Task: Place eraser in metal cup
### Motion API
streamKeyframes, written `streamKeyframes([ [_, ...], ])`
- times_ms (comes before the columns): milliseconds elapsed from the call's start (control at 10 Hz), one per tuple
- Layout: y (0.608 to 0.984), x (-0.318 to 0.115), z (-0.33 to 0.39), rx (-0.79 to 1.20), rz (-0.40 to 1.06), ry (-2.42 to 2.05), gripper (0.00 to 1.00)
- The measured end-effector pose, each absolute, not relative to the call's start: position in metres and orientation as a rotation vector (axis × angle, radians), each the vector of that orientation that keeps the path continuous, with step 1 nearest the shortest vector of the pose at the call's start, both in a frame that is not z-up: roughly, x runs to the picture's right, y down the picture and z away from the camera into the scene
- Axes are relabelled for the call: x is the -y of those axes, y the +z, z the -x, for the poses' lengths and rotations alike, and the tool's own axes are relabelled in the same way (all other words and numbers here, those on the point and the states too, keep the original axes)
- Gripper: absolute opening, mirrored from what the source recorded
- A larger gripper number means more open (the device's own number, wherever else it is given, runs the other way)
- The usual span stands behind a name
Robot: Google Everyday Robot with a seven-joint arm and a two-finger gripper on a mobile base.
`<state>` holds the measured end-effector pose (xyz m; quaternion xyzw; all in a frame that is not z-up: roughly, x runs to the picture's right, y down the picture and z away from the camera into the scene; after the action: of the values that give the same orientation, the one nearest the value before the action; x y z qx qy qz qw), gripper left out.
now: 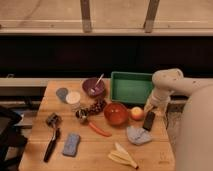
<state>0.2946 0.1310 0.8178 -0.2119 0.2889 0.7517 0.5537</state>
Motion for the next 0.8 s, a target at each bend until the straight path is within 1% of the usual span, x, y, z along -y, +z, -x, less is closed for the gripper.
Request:
streamKeyframes([
  [500, 0.851, -0.14, -0.299, -0.712, 0.475, 1.805, 0.63],
  [800, 0.856, -0.136, -0.308, -0.713, 0.454, 1.828, 0.63],
])
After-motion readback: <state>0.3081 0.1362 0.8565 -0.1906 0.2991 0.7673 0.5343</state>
